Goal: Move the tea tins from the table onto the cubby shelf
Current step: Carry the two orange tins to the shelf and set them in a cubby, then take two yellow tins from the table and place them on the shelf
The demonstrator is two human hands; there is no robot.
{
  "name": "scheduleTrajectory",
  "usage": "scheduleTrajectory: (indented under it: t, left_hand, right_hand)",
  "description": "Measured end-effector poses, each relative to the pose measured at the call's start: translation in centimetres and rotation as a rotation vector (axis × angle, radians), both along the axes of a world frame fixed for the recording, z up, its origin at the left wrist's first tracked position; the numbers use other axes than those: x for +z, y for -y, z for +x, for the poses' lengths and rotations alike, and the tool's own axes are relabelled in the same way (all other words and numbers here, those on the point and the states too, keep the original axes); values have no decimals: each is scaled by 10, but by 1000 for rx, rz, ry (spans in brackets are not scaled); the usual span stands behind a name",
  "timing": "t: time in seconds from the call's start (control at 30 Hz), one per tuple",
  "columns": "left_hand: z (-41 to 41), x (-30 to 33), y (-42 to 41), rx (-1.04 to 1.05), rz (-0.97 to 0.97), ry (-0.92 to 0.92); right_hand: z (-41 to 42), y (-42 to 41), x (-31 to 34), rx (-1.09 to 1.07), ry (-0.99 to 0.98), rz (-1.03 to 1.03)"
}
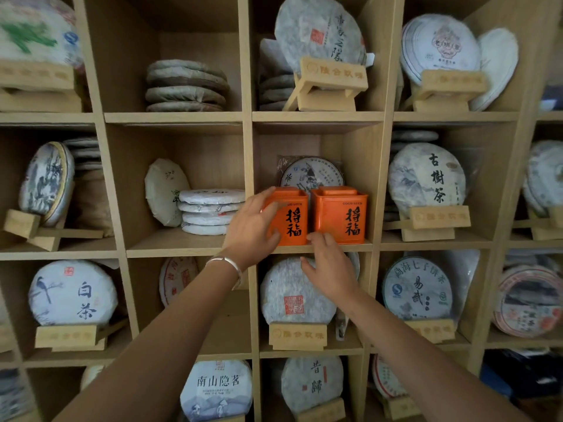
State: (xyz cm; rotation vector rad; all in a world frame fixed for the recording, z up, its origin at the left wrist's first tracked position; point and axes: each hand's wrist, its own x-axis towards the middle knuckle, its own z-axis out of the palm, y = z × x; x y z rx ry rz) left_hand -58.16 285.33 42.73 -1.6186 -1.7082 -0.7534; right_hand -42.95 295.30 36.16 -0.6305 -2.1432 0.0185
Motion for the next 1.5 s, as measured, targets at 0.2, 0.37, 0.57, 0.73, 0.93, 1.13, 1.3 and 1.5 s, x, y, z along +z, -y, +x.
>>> scheduleTrajectory:
  t: [0.2,0.37,0.57,0.73,0.93,1.13,1.3,1.5]
  left_hand:
    - [7,-30,18,56,-61,39]
    - [10,-55,23,96,-234,35]
    - [3,-47,19,-12,-269,-2]
    - [21,-40,5,-243,-309,-71]
    - [106,-37,-7,-539,-347,-77]
    - [228,-32,5,-855,-358,-84]
    - [350,-26,45,-1122,-365,-130]
    - [485,-38,120,-1393,-326,-174]
  right_hand:
    - [18,3,13,8,50,74]
    - [34,7,13,-61,144,111]
    - [50,20,11,-239,207,73]
    - [78,51,7,-438,194,-28]
    - [162,101,10,-742,265,-93]
    - [274,180,20,-1086,272,-121]
    - [367,273,19,-1385,244,-168]
    - [458,403,12,-1681,259,-232]
